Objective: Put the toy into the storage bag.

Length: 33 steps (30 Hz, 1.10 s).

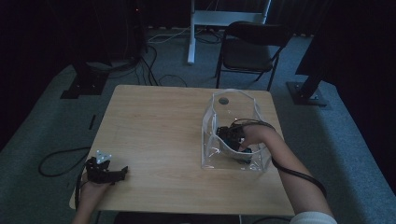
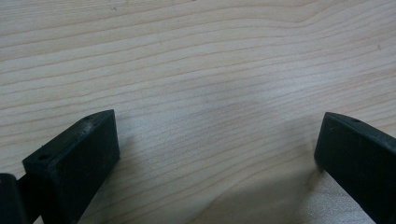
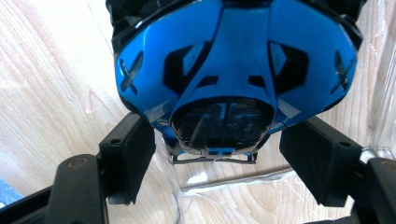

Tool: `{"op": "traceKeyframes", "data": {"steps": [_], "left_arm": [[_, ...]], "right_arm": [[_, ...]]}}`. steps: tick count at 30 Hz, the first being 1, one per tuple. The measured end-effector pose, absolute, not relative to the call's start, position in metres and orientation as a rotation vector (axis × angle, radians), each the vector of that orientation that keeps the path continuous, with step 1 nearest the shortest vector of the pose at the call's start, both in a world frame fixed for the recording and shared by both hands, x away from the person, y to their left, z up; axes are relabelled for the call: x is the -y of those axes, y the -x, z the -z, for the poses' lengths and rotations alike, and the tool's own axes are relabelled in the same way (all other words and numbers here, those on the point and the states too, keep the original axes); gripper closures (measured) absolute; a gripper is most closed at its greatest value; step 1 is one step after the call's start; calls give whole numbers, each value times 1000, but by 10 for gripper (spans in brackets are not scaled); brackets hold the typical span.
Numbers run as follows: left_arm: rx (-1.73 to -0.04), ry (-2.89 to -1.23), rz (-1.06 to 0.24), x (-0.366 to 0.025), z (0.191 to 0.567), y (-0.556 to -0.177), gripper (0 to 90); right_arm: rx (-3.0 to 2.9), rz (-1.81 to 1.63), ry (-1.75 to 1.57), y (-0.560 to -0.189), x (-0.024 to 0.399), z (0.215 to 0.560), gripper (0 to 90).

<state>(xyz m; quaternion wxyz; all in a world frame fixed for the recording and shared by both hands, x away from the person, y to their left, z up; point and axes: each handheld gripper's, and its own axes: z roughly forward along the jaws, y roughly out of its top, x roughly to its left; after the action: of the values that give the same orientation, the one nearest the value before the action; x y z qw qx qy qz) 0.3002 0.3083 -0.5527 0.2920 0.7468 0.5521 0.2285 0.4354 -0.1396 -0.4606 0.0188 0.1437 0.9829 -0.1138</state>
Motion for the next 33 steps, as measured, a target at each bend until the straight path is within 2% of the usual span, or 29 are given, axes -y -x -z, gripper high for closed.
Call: {"op": "traceKeyframes", "data": {"steps": [13,20,33], "left_arm": [[-1471,-1990,-609,-308,553,-300,5],[-1469,-1991,-609,-308,553,-300,5],[-1469,-1992,-609,-308,553,-300,4]], "right_arm": [[-3053,346,-469,-437,141,463,258],[-3061,337,-521,-440,144,461,191],[-3058,261,-533,-439,147,455,179]]}}
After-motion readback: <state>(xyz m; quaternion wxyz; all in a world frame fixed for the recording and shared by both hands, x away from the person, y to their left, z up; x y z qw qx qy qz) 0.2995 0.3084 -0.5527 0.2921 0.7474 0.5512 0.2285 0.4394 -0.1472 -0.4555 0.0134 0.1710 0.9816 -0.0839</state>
